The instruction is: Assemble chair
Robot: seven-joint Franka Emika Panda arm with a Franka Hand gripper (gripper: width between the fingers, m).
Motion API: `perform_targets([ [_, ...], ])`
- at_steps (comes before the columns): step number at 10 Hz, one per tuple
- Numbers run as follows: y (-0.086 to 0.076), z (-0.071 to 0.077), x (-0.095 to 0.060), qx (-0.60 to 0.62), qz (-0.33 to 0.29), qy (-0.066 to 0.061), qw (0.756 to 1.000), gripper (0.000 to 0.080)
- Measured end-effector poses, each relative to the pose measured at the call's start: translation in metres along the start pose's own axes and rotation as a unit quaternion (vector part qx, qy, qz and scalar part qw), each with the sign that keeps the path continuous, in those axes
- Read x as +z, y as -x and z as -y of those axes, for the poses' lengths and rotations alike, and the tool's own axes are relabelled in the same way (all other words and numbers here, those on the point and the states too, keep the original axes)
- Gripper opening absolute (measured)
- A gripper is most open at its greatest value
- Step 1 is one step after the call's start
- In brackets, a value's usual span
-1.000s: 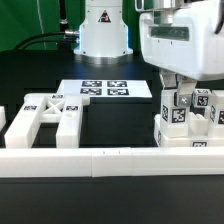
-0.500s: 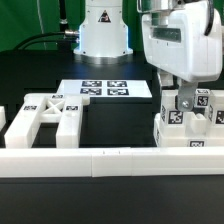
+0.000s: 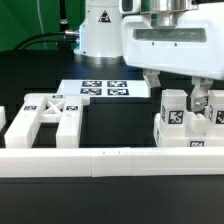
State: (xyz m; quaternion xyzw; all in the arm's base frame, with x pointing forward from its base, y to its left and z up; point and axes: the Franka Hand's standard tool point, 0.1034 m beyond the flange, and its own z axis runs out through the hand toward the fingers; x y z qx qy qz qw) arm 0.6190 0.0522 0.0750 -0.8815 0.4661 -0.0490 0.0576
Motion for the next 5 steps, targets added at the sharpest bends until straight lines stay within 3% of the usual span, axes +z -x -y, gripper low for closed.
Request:
perform_targets([
  [3,-0.0014,0.0004,-0.0002,-0.155,-0.001,0.001,0.988,0.0649],
  [5,-0.0022,0.0011,-0.0008,-0.246,-0.003,0.008,0.969,0.0649],
])
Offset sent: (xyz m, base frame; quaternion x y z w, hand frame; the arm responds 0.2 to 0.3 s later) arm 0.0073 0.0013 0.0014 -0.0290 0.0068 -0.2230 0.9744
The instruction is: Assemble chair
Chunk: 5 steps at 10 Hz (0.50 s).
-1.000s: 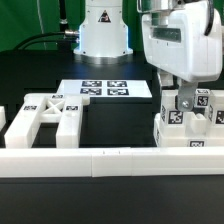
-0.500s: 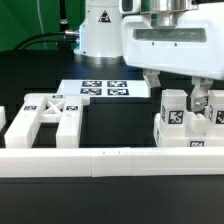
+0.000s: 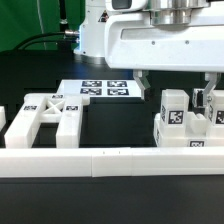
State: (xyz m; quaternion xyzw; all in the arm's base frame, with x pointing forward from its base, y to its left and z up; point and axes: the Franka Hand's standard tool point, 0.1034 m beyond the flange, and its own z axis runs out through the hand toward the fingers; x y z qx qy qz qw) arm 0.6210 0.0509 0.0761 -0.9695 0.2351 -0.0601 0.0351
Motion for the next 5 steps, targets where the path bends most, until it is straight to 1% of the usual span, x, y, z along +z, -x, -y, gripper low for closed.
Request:
perform_targets([
  [4,-0.0010,-0.0025,0.0000,-0.108,0.000,0.002,0.994,0.0649],
  [5,-0.0009,-0.0023,0.0001,-0.104,0.000,0.002,0.995,0.0523],
])
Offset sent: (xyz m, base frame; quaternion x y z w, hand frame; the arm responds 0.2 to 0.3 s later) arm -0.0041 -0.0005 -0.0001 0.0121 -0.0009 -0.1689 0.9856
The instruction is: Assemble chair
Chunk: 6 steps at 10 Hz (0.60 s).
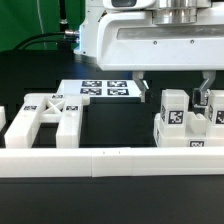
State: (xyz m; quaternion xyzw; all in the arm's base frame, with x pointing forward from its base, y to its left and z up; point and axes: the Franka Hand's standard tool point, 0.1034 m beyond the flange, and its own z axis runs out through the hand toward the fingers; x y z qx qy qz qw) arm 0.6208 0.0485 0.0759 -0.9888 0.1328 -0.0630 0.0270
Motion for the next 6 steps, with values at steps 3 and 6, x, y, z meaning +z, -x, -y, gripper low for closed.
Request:
perform_targets([
  [3,0.0000,-0.0001,0.0000,0.015,0.000,0.000,1.000,0.0285],
  [6,-0.0001,0.0000,0.0000,0.064,0.000,-0.001,0.998,0.0285],
])
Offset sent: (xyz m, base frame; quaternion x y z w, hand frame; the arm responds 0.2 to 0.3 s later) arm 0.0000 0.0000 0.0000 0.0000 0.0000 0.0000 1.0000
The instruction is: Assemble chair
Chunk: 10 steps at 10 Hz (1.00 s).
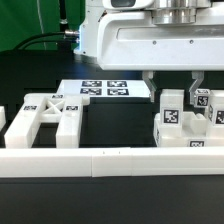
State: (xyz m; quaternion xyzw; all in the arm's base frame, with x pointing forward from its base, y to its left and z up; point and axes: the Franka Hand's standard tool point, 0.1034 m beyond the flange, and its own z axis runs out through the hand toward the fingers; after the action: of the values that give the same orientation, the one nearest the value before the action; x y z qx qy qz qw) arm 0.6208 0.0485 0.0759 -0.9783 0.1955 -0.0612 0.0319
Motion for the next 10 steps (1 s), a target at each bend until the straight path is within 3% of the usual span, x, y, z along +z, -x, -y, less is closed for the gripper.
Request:
perform_targets([
  [3,-0.0010,-0.0019,-0.0004,0.178,0.002,-0.004,0.984,0.0285],
  [7,-0.0024,-0.0017,-0.0008,0.440,-0.002,-0.005,0.898,0.0287],
  [8,-0.0028,-0.0017,-0.0011,0.459,-0.002,-0.005,0.889,0.0287],
  [10,-0.0023,0.0010,-0.0017,0.553,0.000,-0.008,0.833,0.0287],
])
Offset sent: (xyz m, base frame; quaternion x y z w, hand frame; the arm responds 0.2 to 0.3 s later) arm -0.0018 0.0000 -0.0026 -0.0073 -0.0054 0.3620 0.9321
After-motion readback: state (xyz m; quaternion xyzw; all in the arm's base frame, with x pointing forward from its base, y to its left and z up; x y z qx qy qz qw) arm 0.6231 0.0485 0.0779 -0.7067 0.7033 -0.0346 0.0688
